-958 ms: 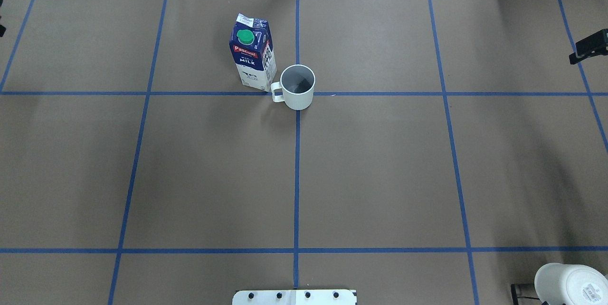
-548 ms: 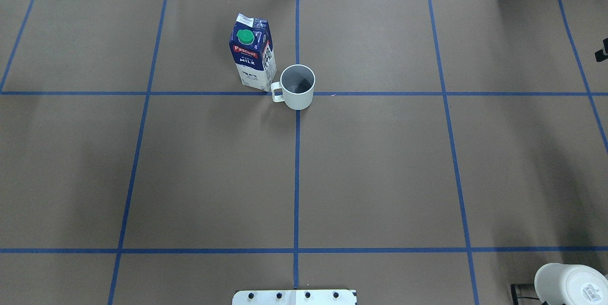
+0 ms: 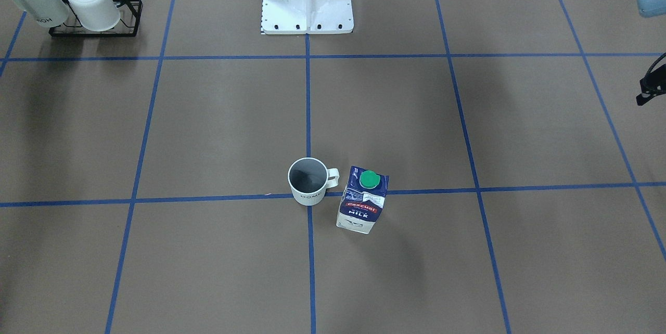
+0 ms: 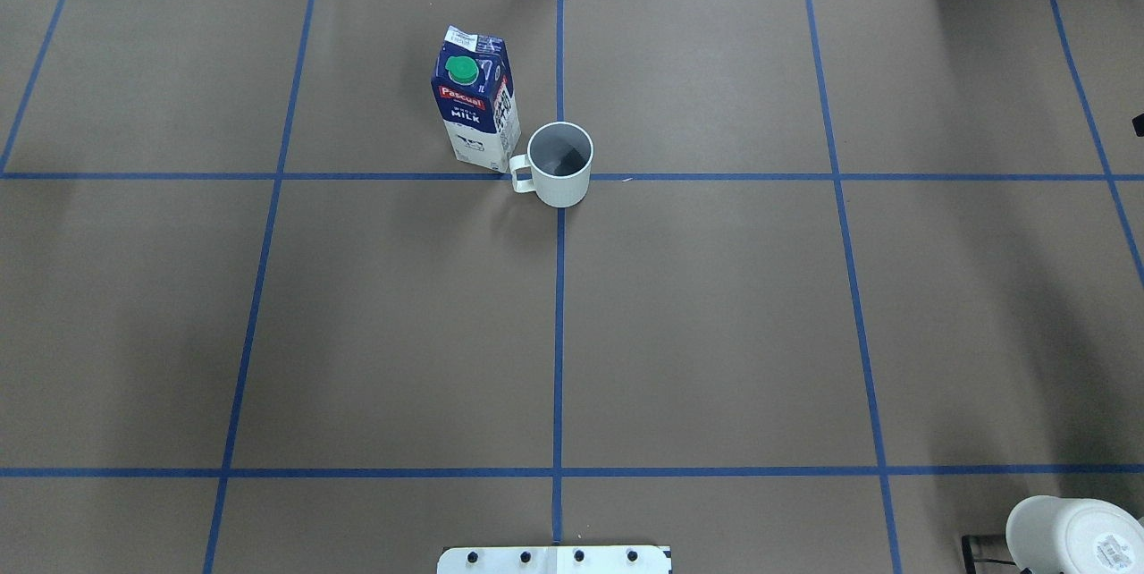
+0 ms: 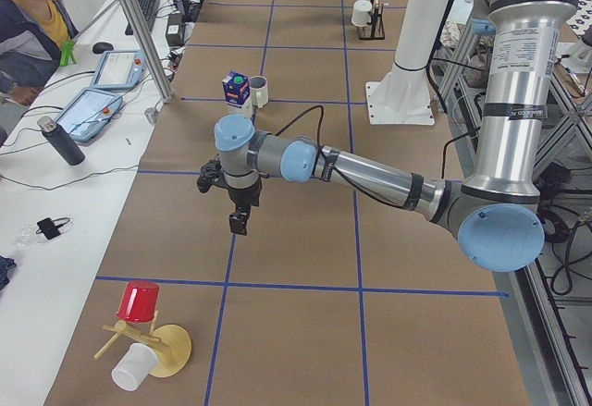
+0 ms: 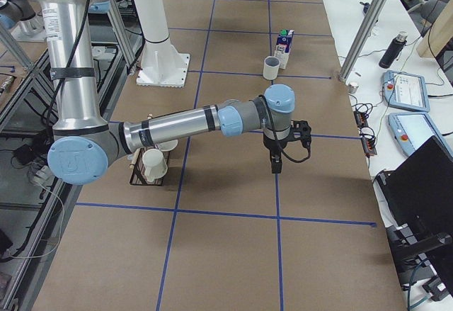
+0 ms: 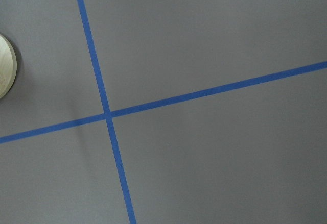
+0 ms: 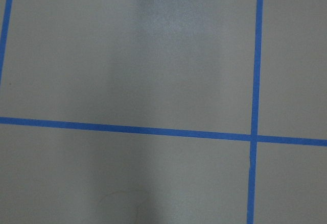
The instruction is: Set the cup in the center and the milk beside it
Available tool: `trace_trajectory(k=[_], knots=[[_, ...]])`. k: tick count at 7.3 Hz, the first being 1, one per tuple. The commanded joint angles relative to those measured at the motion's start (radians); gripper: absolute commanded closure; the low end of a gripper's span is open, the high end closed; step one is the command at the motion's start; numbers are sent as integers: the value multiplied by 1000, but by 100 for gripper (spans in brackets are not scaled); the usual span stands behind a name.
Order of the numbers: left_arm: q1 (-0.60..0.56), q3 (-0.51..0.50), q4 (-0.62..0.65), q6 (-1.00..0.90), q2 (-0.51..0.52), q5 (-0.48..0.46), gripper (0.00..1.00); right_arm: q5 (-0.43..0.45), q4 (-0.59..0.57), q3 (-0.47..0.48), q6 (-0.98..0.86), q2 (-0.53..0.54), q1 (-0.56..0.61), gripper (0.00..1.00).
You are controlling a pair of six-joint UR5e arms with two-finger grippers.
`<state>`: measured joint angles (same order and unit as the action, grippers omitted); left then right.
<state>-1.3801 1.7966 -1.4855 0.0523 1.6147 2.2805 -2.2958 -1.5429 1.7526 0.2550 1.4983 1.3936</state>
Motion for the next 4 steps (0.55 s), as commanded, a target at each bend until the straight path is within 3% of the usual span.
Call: trace_trajectory(k=[1,3,4], knots=[[4,7,-1,8,11,4,2,-11,-17,2,1,2,-24,0],[4,-50,-1,0,20,132,2,-19,-78,21,-3,-13,-50,0],[7,-48,1,6,51,131,2,-23,-79,28,-5,-12,-60,0]])
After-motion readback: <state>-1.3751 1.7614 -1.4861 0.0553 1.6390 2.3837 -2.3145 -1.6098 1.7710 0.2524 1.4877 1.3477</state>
